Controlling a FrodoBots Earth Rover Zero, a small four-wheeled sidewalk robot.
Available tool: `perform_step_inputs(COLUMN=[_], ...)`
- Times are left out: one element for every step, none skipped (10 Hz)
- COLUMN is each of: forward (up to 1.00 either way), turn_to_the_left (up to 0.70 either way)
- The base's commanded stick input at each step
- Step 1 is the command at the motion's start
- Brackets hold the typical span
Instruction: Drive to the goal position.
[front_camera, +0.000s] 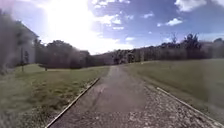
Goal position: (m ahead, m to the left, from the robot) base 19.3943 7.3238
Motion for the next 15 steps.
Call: perform_step_inputs(forward=[0.70,0.70,0.70,0.70,0.70,0.70,0.70,0.70,0.70,0.70,0.70,0.70,0.70,0.70,0.70], turn_to_the_left=[0.01,0.01,0.01,0.01,0.01,0.01,0.01,0.01,0.01,0.01,0.01,0.01,0.01,0.01,0.01])
